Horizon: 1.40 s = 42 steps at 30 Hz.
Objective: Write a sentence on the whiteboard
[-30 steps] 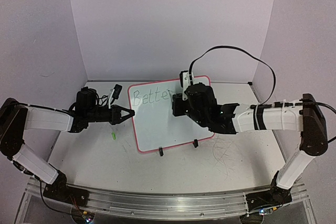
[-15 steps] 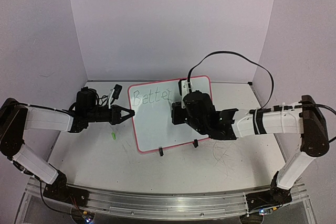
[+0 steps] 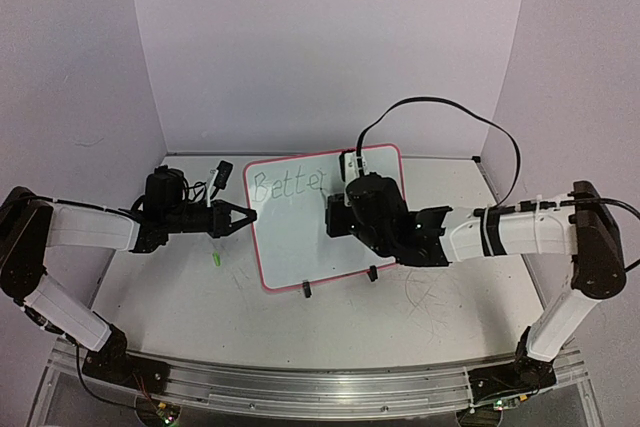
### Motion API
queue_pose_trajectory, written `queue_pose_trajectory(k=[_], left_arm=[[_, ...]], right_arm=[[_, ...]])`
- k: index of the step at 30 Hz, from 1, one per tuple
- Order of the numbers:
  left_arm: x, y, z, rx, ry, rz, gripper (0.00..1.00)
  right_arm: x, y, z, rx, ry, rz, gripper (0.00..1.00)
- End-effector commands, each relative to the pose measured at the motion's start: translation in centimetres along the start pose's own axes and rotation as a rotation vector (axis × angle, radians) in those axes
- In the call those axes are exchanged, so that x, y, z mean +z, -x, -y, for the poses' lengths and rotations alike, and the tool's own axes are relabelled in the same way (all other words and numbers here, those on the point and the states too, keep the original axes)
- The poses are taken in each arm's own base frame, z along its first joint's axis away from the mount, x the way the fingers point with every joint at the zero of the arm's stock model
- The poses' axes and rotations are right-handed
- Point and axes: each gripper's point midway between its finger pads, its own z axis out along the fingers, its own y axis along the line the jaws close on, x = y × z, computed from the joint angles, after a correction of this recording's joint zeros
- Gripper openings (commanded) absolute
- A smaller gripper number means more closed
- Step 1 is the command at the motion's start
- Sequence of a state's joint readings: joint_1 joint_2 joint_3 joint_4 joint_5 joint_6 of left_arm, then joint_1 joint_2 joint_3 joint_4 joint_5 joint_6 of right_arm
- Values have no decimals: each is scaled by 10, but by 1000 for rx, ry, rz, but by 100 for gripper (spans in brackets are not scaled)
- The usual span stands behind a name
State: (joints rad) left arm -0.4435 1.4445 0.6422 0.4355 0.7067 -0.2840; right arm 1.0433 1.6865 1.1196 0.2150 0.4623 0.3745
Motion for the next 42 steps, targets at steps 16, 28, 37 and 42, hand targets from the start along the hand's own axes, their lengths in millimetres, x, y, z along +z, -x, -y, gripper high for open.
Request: queue_pose_trajectory(k=[16,28,37,42], left_arm=[[2,13,2,74,20,18,0],[2,14,1,75,29,21,0],[2,12,-7,72,72,24,0],[1,12,-14,53,112,33,0]], right_arm=[[14,37,17,25,-95,88,0],[-14,65,24,38,-67,155,0],[-73,65,28,25,124,162,0],[-83,58,31,36,155,151,0]])
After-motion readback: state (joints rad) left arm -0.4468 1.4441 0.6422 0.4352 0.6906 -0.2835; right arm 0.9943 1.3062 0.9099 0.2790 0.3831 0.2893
